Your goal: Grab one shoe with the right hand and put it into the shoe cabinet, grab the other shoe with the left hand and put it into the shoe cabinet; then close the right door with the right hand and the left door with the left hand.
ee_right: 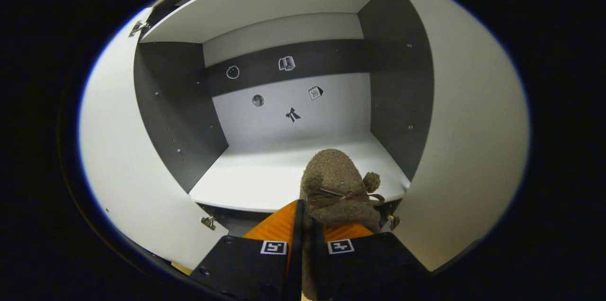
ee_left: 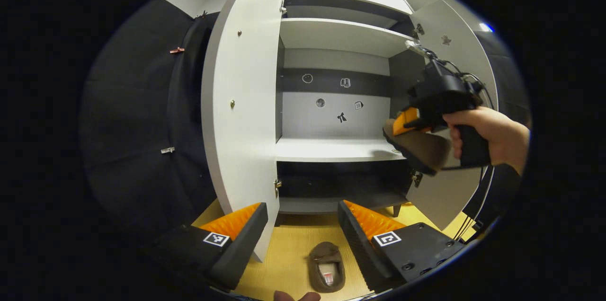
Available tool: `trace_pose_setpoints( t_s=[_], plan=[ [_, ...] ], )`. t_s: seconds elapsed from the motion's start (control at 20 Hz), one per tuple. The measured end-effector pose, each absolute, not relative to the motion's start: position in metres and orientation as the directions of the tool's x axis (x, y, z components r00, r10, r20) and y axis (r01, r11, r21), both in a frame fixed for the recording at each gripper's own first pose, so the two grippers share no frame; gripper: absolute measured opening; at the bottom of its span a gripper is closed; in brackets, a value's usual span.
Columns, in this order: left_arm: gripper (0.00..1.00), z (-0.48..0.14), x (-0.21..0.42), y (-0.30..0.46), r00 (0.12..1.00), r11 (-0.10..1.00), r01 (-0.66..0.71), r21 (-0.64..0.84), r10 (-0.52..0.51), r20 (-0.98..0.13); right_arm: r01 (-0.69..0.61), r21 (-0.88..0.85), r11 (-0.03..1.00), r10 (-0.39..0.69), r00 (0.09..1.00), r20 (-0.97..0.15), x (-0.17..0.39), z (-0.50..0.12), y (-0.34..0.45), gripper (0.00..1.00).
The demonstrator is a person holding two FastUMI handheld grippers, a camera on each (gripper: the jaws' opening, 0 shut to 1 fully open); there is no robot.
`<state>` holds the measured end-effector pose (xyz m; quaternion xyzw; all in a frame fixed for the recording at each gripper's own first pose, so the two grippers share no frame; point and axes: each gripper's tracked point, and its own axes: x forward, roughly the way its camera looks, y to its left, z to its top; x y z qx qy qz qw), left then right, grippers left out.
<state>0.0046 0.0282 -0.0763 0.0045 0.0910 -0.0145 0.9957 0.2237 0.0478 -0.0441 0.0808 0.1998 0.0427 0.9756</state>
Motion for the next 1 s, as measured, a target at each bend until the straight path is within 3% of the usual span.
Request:
trace_pose_setpoints(
  t_s=[0.45, 1.0],
  plan=[
    [0.95, -0.075, 0.005, 0.041, 0.982, 1.0, -0.009, -0.008, 0.007, -0.191, -0.051, 0.106, 0.993, 0.087, 0.922, -0.377, 0.335, -0.042, 0.047, 0.16],
    [0.95, -0.073, 0.013, 0.037, 0.979, 0.999, -0.033, -0.003, 0.032, -0.201, -0.021, 0.108, 0.994, 0.066, 0.9, -0.431, 0.4, -0.09, 0.052, 0.16]
  ],
)
